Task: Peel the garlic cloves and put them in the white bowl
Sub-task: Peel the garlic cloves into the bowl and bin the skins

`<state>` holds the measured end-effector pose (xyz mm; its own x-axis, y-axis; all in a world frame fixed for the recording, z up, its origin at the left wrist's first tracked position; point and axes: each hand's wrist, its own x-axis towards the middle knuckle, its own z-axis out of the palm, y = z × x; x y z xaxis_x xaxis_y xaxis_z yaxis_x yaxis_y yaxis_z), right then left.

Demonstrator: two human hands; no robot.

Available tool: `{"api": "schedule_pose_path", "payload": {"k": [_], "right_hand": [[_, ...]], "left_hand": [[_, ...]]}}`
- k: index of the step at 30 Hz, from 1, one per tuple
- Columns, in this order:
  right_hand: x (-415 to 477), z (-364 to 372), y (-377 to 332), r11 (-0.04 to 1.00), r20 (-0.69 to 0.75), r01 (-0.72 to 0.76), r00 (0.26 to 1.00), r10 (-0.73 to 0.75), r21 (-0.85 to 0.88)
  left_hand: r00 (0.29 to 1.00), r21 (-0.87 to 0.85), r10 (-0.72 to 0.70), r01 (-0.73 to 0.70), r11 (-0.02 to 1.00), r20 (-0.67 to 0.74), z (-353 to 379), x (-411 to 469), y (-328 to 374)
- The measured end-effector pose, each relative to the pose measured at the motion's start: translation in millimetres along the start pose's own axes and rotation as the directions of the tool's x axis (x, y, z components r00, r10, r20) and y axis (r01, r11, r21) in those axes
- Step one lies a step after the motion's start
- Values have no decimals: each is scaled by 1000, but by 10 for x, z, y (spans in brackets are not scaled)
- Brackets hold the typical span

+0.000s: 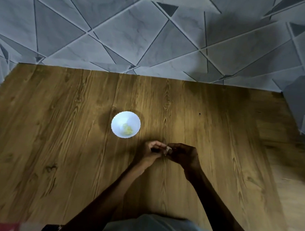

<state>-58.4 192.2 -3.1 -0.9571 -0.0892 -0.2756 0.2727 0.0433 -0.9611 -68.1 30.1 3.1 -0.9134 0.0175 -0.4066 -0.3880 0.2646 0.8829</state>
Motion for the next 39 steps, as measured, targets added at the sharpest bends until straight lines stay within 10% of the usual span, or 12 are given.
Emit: {"api": "schedule_pose_path", "payload": {"k": [39], "right_hand": [[-146,121,139,939,-20,-106,994,105,-326]], "left_hand": [[1000,143,-12,12,990,3,172,-102,-463]]}}
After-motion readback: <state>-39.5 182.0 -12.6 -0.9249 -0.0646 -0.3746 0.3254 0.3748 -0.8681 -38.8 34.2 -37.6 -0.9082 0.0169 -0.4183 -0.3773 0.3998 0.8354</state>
